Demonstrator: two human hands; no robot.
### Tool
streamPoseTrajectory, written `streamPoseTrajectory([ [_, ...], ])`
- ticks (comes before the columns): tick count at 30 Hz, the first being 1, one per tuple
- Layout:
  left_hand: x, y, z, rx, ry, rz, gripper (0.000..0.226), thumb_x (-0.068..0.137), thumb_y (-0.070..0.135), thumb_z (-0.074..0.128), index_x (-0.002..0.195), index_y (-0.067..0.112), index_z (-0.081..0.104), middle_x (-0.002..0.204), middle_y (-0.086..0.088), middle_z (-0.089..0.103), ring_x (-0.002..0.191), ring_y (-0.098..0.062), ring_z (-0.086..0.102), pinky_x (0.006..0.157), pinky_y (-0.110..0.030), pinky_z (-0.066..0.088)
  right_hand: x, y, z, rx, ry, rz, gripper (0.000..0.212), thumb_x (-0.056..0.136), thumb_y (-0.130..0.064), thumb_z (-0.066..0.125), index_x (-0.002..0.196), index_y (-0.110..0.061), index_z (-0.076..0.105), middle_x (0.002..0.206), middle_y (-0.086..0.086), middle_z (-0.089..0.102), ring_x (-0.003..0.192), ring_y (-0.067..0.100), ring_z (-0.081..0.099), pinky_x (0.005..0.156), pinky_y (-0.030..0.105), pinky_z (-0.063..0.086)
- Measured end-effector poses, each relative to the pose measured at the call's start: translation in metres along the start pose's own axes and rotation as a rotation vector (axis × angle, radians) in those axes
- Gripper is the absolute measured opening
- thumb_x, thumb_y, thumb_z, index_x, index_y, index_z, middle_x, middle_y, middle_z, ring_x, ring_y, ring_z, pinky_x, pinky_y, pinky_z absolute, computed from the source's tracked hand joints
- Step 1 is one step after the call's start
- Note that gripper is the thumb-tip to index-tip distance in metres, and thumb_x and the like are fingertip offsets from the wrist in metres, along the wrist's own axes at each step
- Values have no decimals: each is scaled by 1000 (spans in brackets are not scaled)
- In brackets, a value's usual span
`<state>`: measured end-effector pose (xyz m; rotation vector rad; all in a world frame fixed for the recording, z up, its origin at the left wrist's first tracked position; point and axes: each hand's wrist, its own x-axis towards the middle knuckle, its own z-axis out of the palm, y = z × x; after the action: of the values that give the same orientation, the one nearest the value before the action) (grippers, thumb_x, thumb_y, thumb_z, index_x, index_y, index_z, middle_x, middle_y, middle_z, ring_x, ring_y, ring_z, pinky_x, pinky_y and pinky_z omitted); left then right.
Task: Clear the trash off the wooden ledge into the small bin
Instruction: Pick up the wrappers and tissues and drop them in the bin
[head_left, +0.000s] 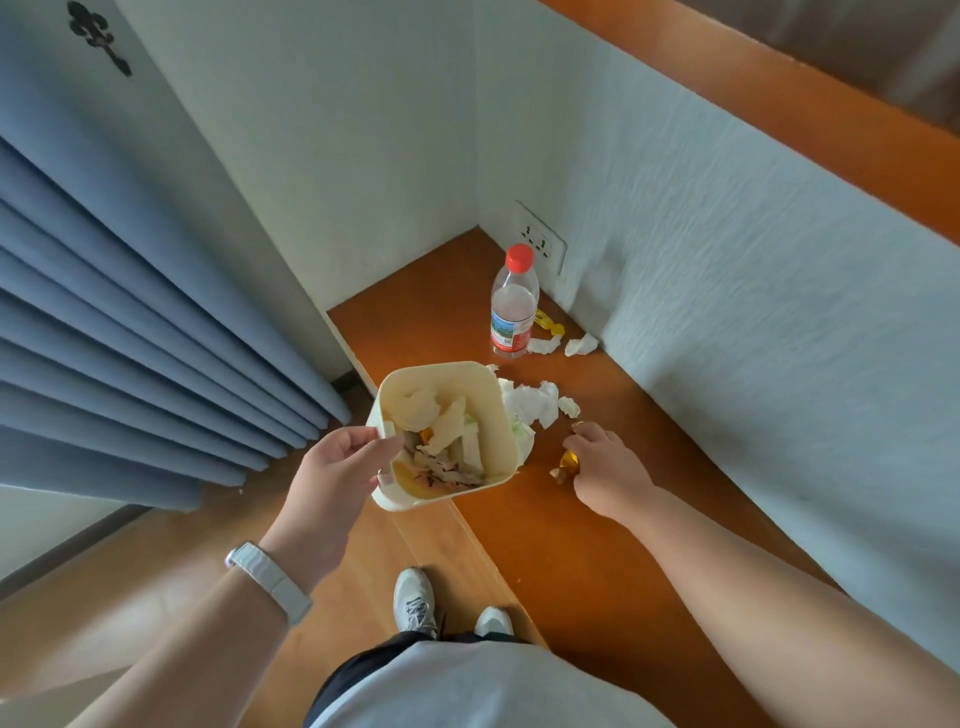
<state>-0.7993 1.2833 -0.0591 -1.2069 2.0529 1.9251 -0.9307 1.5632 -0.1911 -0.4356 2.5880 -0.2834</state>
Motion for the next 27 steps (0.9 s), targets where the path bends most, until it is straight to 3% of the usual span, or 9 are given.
streamPoseTrajectory([
  [2,0,-3,1,-5,11,-8,22,93,30,75,107,13,73,107,-10,81,107,-29,74,101,-46,57,1,2,5,-59,32,-17,56,82,-4,67,132,-27,56,144,-4,43,126,20,43,93,31,48],
  [4,-1,-5,3,-9,26,-15,20,93,29,75,106,14,73,106,-10,81,108,-28,73,100,-45,57,1,4,6,-114,56,-32,42,86,-6,63,123,-26,59,123,-4,52,104,14,46,80,27,47],
  [6,-2,-5,6,-13,30,-21,19,93,28,74,105,14,73,107,-10,81,108,-29,73,99,-44,57,1,8,4,-148,62,-36,29,91,-11,59,116,-26,60,101,-8,50,91,11,43,72,25,43],
  [10,-3,-4,14,2,13,-25,19,94,27,74,105,12,72,108,-12,80,108,-30,73,101,-47,57,-6,12,-1,-145,60,-45,10,94,-21,56,101,-24,62,83,-12,41,82,10,43,63,23,34],
  [15,-2,-3,18,42,-19,-1,20,93,29,74,106,13,72,107,-11,80,107,-30,73,102,-50,57,-26,-1,-25,83,127,-18,7,91,-27,56,84,-25,55,79,-9,51,76,12,50,59,23,38],
  [19,0,-1,20,54,-57,6,21,93,28,74,107,13,71,109,-13,79,109,-32,72,103,-52,56,-45,-17,-67,144,319,-162,7,92,-30,61,93,-24,60,81,-11,56,74,11,53,59,29,49],
  [21,2,1,23,65,-78,15,20,94,28,74,107,13,70,109,-13,78,109,-32,72,103,-52,57,-53,-25,-89,167,396,-256,11,91,-28,63,97,-20,63,82,-12,54,76,10,51,60,27,48],
  [25,3,5,28,106,-109,48,21,93,32,74,105,15,71,107,-12,78,107,-34,71,100,-55,57,-59,-45,-120,146,381,-399,11,89,-28,64,97,-21,63,84,-15,49,78,5,43,62,19,33],
  [27,4,7,30,110,-121,56,22,93,33,74,106,15,71,106,-12,79,106,-34,72,99,-56,58,-57,-55,-125,106,393,-429,10,88,-30,64,95,-22,62,84,-14,51,80,7,45,62,19,36],
])
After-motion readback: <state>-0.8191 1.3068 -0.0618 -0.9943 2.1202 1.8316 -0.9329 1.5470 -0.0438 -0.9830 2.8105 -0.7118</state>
